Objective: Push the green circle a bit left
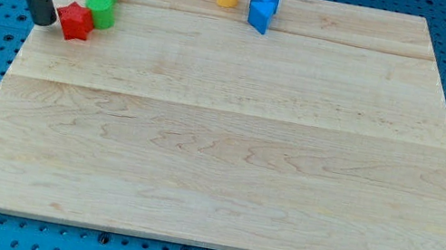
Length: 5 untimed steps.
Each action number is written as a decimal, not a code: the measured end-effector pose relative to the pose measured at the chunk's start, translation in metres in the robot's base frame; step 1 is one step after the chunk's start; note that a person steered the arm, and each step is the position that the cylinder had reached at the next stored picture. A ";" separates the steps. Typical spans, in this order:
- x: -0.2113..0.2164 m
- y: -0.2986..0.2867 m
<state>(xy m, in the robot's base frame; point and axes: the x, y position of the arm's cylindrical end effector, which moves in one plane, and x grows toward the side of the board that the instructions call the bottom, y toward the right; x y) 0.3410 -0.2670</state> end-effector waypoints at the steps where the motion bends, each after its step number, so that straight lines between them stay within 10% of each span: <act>1: 0.014 0.019; 3: 0.063 0.075; 5: -0.033 0.113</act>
<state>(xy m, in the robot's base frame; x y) 0.3079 -0.1538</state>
